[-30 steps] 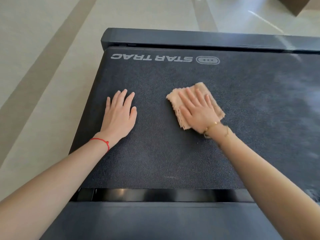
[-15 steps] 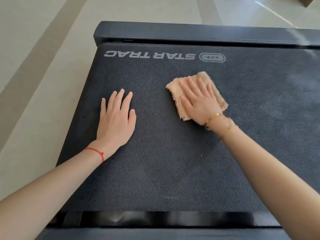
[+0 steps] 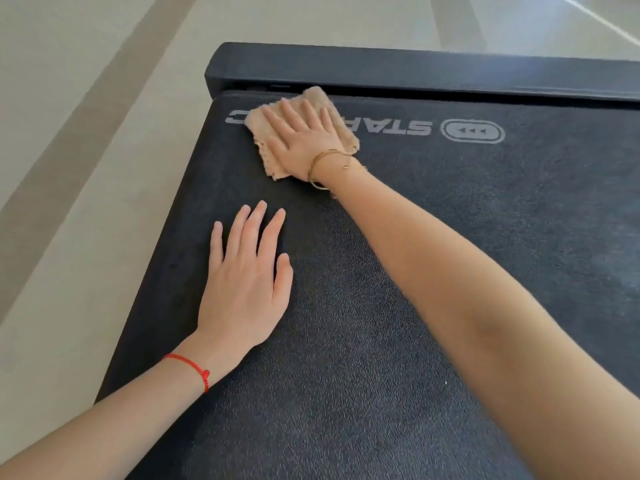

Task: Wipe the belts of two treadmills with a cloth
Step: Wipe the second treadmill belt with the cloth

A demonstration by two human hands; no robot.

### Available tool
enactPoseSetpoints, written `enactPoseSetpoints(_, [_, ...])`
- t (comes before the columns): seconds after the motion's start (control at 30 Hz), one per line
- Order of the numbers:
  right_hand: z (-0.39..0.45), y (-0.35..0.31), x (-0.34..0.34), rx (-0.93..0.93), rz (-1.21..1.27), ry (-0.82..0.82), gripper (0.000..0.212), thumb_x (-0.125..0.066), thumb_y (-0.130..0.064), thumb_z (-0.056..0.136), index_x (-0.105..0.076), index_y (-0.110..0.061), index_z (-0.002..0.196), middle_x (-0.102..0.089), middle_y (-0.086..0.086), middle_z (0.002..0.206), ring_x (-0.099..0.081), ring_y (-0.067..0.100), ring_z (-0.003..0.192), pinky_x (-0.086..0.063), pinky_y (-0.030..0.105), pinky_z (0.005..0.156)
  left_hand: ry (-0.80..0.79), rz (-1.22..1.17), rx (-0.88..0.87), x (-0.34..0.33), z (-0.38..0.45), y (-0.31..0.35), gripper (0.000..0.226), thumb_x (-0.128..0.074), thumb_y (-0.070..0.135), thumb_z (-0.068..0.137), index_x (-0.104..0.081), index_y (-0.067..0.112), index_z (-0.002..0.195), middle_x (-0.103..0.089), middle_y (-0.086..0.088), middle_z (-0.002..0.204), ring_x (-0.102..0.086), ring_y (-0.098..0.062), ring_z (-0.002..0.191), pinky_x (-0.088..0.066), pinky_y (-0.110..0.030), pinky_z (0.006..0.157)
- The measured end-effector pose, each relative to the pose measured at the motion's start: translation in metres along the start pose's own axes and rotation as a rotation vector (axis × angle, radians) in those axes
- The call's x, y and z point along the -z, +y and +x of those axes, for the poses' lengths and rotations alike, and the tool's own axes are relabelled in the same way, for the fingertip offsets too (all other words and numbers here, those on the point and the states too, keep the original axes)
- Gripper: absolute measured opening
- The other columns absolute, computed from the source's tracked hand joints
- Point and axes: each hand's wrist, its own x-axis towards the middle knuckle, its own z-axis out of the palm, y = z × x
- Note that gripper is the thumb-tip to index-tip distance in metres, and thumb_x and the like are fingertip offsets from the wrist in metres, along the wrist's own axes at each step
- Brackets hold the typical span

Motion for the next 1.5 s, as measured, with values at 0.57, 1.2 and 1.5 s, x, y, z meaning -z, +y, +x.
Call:
enactPoseSetpoints(0.57, [-0.027, 0.093, 0.017, -0.307, -0.016, 0.016, 0.061, -0.009, -0.050, 0.102, 0.002, -0.029, 0.158, 0.010, 0.000, 0.165, 0.012, 0.035, 0.150, 0.010, 0.057, 0.119, 0.007, -0.002, -0.003, 0.001, -0.001, 0.003, 0.064, -0.011, 0.040, 0.097, -0.022, 0.018, 0.157, -0.022, -0.008, 0.163, -0.014, -0.025, 0.152, -0.014, -0.055, 0.123])
enactPoseSetpoints(1.2, [-0.191, 0.051, -0.017, -0.013, -0.037, 0.037, 0.055, -0.011, -0.051, 0.103, 0.003, -0.041, 0.155, 0.006, -0.009, 0.165, 0.012, 0.030, 0.151, 0.012, 0.050, 0.120, -0.022, -0.113, -0.008, 0.007, -0.010, -0.004, 0.056, -0.029, 0.035, 0.104, -0.020, 0.020, 0.157, -0.016, -0.004, 0.165, -0.008, -0.022, 0.153, -0.007, -0.048, 0.125])
enactPoseSetpoints(1.5, [-0.269, -0.032, -0.040, 0.321, -0.031, 0.004, 0.054, -0.015, -0.049, 0.105, 0.001, -0.040, 0.156, 0.002, -0.012, 0.165, 0.013, 0.025, 0.151, 0.011, 0.047, 0.121, 0.014, -0.126, 0.091, 0.021, -0.110, -0.044, 0.052, -0.032, 0.028, 0.105, -0.030, 0.012, 0.154, -0.026, -0.010, 0.161, -0.019, -0.028, 0.151, -0.019, -0.051, 0.122])
